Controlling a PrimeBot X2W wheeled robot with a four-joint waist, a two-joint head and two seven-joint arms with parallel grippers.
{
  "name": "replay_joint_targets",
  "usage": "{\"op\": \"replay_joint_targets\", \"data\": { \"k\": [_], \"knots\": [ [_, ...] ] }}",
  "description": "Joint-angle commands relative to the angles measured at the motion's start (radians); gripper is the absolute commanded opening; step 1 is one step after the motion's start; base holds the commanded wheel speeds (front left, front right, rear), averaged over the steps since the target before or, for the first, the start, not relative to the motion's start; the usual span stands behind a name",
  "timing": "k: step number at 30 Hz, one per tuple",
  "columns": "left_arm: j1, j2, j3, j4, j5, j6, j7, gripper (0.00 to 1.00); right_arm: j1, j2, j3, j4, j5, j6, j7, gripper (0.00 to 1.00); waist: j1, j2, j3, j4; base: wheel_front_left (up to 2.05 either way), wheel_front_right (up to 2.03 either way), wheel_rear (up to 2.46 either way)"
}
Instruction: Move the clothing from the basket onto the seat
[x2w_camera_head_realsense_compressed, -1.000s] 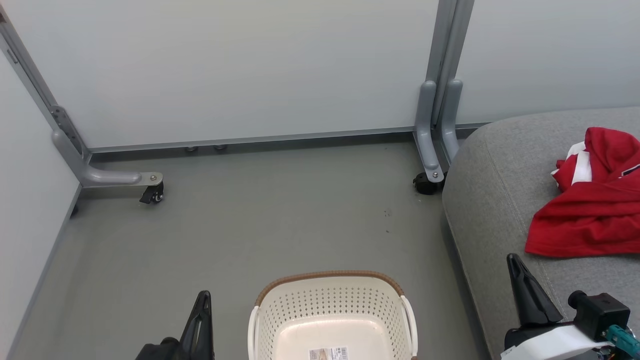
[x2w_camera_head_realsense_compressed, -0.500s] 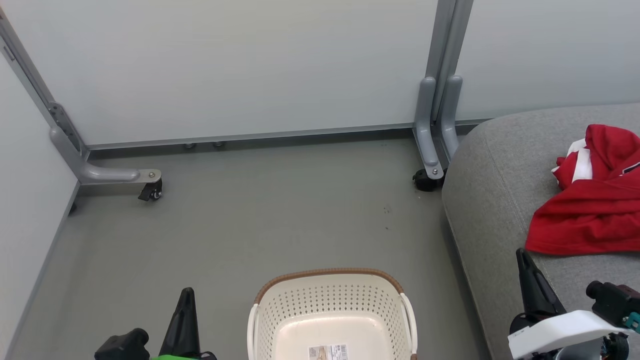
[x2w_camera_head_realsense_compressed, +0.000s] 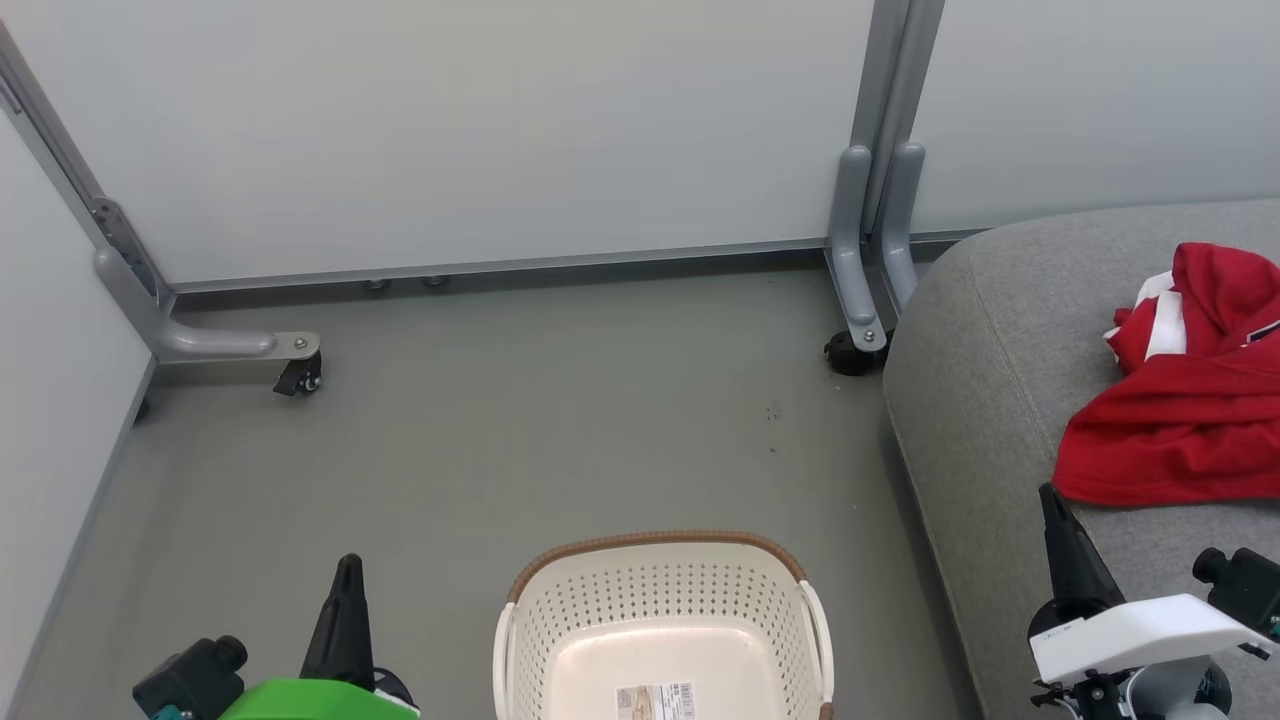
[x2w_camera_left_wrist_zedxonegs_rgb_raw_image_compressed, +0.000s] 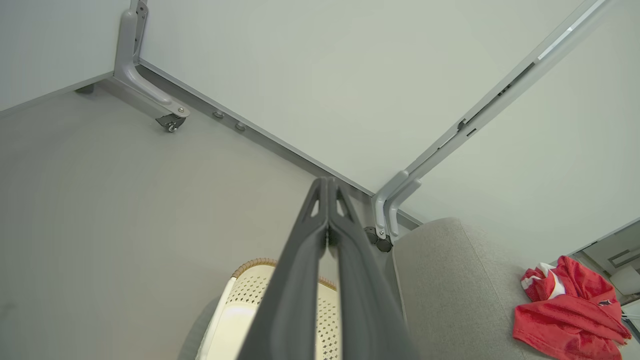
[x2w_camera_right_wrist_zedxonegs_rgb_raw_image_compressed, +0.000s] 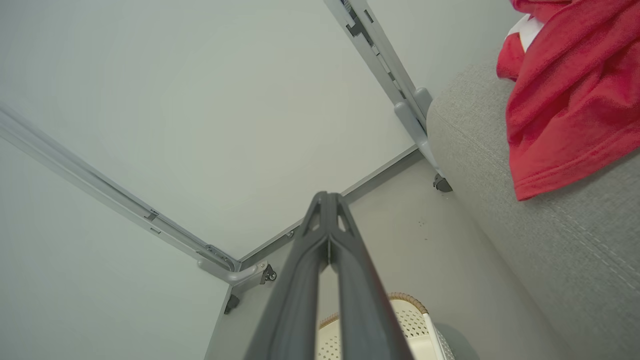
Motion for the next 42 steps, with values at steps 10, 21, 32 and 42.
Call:
{"op": "replay_joint_targets", "data": {
  "k": [10, 21, 32, 42],
  "knots": [
    [-0.055, 0.012, 0.032, 0.002, -0.161, -0.021, 0.035, 0.0, -0.048, 0.007, -0.022, 0.009, 0.144, 0.0, 0.038, 0.0, 0.0, 0.0, 0.007, -0.001, 0.0, 0.0, 0.0],
    [-0.081, 0.014, 0.058, 0.014, -0.297, -0.037, 0.068, 0.0, -0.071, 0.017, -0.039, 0.026, 0.267, 0.0, 0.072, 0.0, 0.0, 0.0, 0.015, -0.003, 0.0, 0.0, 0.0],
    [-0.104, 0.015, 0.082, 0.027, -0.419, -0.051, 0.098, 0.0, -0.091, 0.028, -0.055, 0.041, 0.377, 0.0, 0.103, 0.0, 0.0, 0.0, 0.022, -0.004, 0.0, 0.0, 0.0],
    [-0.124, 0.015, 0.105, 0.038, -0.517, -0.063, 0.124, 0.0, -0.107, 0.038, -0.068, 0.054, 0.467, 0.0, 0.129, 0.0, 0.0, 0.0, 0.029, -0.006, 0.0, 0.0, 0.0]
  ]
}}
